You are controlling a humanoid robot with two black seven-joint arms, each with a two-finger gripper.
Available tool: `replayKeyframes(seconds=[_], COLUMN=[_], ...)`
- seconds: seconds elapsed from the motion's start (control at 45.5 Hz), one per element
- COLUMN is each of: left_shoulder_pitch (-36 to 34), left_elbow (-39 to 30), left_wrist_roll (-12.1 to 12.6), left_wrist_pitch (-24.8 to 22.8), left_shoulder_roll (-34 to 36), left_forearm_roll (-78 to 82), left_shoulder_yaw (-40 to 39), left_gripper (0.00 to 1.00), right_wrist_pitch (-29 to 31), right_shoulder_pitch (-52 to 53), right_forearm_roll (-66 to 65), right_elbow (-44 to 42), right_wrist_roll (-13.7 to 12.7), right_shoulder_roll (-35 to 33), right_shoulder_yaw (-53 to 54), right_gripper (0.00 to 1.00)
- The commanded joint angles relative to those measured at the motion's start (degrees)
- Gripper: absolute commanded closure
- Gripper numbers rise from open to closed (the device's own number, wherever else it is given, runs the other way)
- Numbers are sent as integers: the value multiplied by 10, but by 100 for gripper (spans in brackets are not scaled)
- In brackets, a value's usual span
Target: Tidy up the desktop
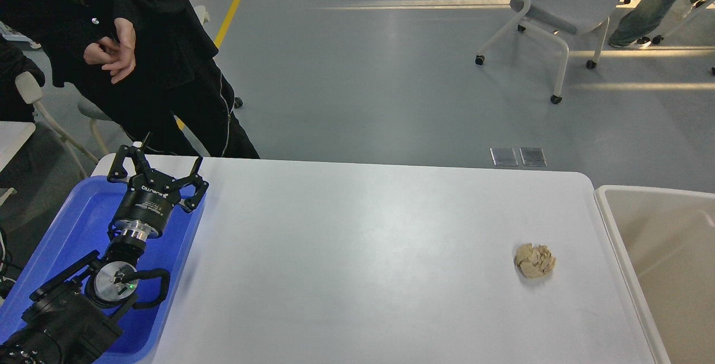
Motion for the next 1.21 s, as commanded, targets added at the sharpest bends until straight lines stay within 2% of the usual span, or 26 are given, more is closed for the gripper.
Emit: replayKeyframes(seconds=[0.0, 0.11, 0.242, 0.395, 0.505, 0.615, 0.725, 0.856, 0.944, 1.186], left_shoulder_pitch=[0, 0, 0, 0, 0, 0, 0, 0, 0, 0], left_elbow=[0, 0, 0, 0, 0, 0, 0, 0, 0, 0], left_wrist_roll=[0, 0, 0, 0, 0, 0, 0, 0, 0, 0], left_wrist_pitch=[0, 0, 0, 0, 0, 0, 0, 0, 0, 0], left_shoulder_roll=[0, 0, 0, 0, 0, 0, 0, 0, 0, 0], left_forearm_roll=[0, 0, 0, 0, -1, 0, 0, 0, 0, 0], left_shoulder_yaw=[0, 0, 0, 0, 0, 0, 0, 0, 0, 0], left_gripper=[0, 0, 0, 0, 0, 0, 0, 0, 0, 0], right_wrist_pitch=[77, 76, 77, 75, 66, 56, 14, -49, -49, -48], right_shoulder_pitch=[16, 11, -2, -55, -74, -81, -83, -84, -82, -81], right_forearm_roll=[0, 0, 0, -12, -31, -73, -121, -129, -129, -129], right_elbow=[151, 195, 215, 338, 387, 387, 387, 387, 387, 372], right_wrist_roll=[49, 52, 62, 66, 71, 103, 134, 139, 153, 154], right_shoulder_roll=[-77, -89, -65, -47, -19, 30, 74, 107, 111, 119], right_shoulder_yaw=[88, 136, 203, 286, 315, 342, 369, 386, 375, 356], right_gripper=[0, 0, 0, 0, 0, 0, 0, 0, 0, 0])
